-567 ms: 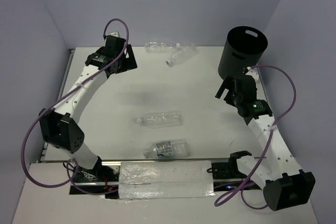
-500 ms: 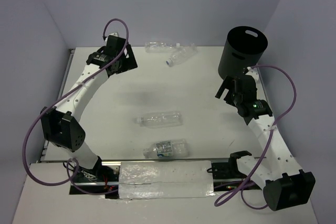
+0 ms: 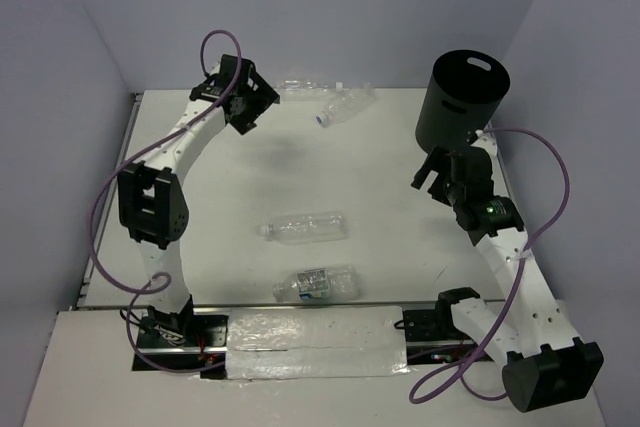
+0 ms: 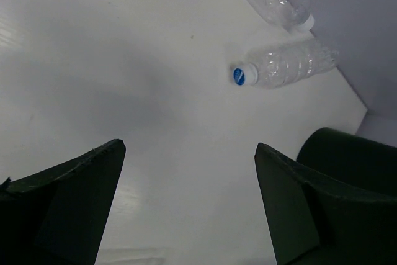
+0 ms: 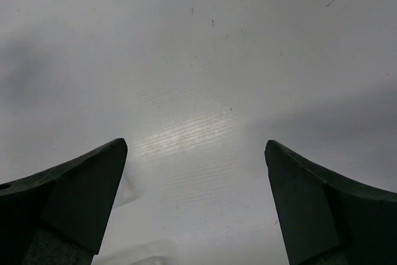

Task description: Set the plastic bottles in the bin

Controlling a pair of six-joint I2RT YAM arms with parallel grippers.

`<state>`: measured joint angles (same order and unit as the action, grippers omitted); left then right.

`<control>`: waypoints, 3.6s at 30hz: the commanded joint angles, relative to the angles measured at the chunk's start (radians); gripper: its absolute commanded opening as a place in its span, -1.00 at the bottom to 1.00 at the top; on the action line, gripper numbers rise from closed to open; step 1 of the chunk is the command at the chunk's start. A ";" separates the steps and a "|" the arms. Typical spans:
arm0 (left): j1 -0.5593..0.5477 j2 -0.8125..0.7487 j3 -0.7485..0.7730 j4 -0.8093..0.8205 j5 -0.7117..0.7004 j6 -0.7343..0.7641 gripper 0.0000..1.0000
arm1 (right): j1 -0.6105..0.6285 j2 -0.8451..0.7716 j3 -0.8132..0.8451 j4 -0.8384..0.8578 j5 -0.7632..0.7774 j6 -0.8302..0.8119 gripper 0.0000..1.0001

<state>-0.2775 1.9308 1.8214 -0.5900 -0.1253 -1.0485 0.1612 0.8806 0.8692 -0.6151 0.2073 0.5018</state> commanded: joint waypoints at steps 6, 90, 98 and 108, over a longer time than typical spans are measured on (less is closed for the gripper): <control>0.047 0.232 0.107 0.309 0.194 -0.341 0.99 | 0.008 -0.012 0.024 -0.060 0.046 0.011 0.99; 0.073 0.136 0.160 0.644 -0.249 -0.145 0.24 | 0.043 0.046 0.030 -0.120 0.003 0.053 0.99; 0.095 0.025 0.276 0.469 -0.067 0.099 0.21 | 0.051 0.037 0.088 -0.126 -0.006 0.021 0.99; 0.089 -0.139 0.193 0.345 0.222 0.289 0.19 | 0.054 -0.005 0.113 -0.149 -0.032 -0.022 0.99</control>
<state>-0.1822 1.8626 2.0178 -0.2245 -0.0345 -0.8585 0.2054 0.9047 0.9337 -0.7437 0.1947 0.5091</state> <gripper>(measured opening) 0.620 0.996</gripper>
